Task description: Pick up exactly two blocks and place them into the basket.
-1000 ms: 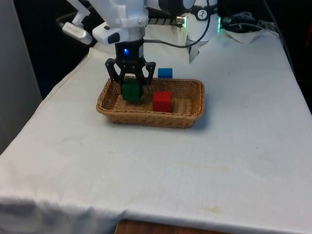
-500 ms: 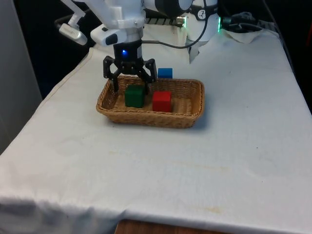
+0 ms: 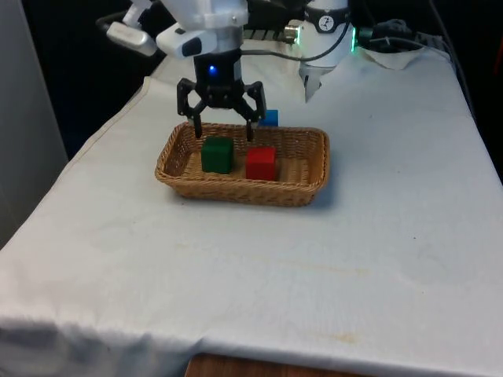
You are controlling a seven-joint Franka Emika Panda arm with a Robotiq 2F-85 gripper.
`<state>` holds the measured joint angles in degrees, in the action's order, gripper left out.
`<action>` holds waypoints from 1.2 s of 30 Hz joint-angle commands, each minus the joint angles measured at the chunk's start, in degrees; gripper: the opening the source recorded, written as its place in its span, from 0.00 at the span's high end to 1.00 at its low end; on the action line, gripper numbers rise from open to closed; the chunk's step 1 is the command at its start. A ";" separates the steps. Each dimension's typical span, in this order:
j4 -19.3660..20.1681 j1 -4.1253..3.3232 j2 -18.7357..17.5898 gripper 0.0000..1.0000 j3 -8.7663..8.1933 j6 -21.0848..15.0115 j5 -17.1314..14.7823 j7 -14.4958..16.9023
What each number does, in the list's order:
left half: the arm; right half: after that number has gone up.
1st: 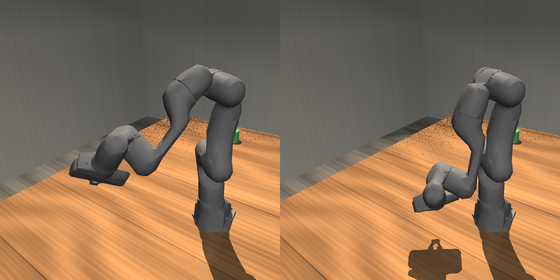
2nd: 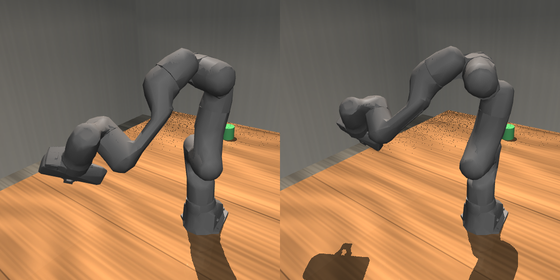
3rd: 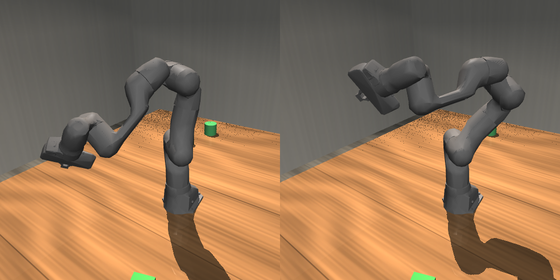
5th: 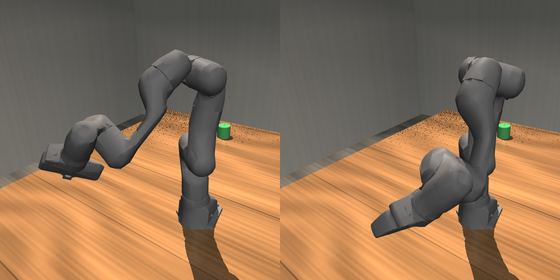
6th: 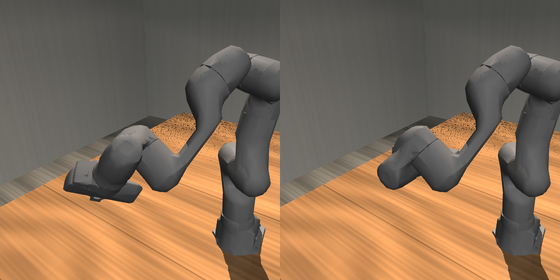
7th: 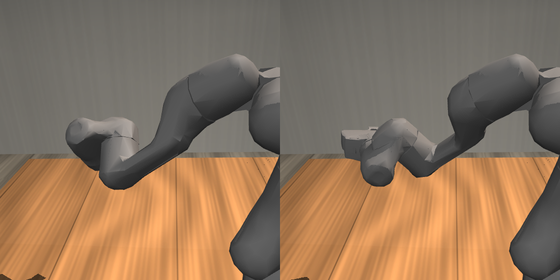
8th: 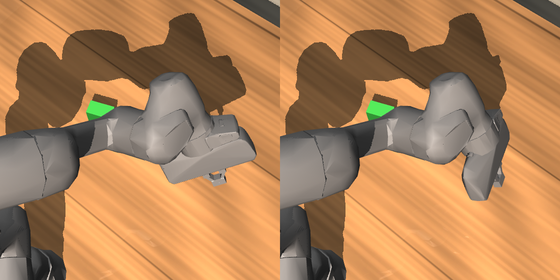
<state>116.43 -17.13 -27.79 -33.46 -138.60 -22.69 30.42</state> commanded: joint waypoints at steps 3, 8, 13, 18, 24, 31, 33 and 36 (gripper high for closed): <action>0.92 -1.55 2.18 0.00 -0.11 0.40 2.81 -3.32; 1.32 -2.12 4.18 0.00 0.63 0.86 5.16 -6.02; 1.15 -2.06 5.90 0.00 2.12 1.60 6.82 -8.19; 1.09 -3.27 7.91 0.00 3.21 2.75 9.91 -12.43; 0.86 -3.61 8.77 0.00 4.58 2.81 11.06 -14.67; 0.69 -3.95 9.45 0.00 7.16 2.35 12.09 -17.88; 0.63 -4.01 9.45 0.00 7.45 2.23 12.15 -18.28; 0.57 -4.13 9.45 0.00 8.77 1.89 12.20 -19.54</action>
<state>116.94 -20.68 -18.33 -24.52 -136.36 -11.12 11.92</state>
